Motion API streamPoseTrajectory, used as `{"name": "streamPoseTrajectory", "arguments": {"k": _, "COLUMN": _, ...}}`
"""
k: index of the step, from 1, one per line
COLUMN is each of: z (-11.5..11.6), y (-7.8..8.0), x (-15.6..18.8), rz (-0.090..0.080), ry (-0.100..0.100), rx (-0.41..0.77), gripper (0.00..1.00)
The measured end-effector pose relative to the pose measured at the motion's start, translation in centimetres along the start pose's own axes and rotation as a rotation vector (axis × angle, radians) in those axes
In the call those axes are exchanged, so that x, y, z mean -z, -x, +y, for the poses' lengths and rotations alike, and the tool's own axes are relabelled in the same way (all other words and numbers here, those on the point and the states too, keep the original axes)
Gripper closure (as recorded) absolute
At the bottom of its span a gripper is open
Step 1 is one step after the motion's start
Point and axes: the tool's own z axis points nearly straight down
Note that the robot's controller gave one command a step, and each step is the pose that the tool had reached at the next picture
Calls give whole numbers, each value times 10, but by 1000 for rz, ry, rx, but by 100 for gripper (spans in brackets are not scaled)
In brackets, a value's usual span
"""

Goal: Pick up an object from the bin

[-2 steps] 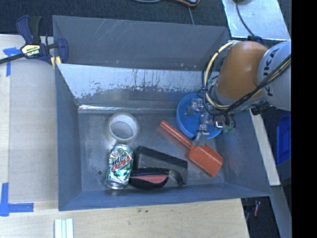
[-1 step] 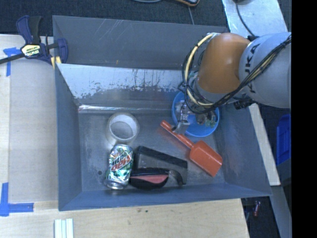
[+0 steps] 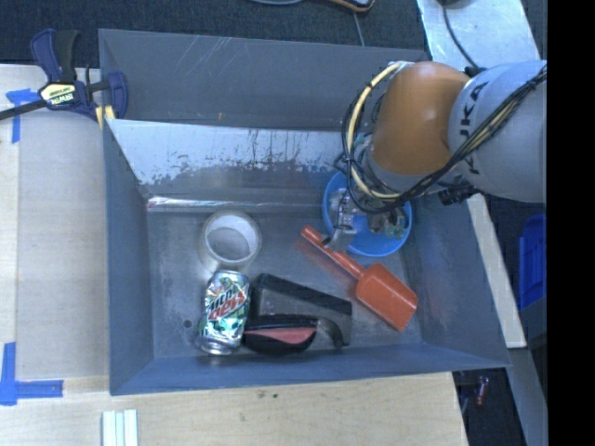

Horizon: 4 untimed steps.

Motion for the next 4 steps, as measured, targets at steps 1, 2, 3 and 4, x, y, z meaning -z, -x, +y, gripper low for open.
{"name": "streamPoseTrajectory", "arguments": {"k": 1, "z": -5, "y": -3, "x": -38, "rz": -2, "ry": 1, "rx": -15, "gripper": 100}}
{"name": "streamPoseTrajectory", "arguments": {"k": 2, "z": -5, "y": -2, "x": -38, "rz": -5, "ry": 1, "rx": -34, "gripper": 100}}
{"name": "streamPoseTrajectory", "arguments": {"k": 3, "z": -10, "y": -11, "x": -26, "rz": 0, "ry": 1, "rx": -33, "gripper": 100}}
{"name": "streamPoseTrajectory", "arguments": {"k": 4, "z": -6, "y": -8, "x": -20, "rz": 2, "ry": 0, "rx": -32, "gripper": 100}}
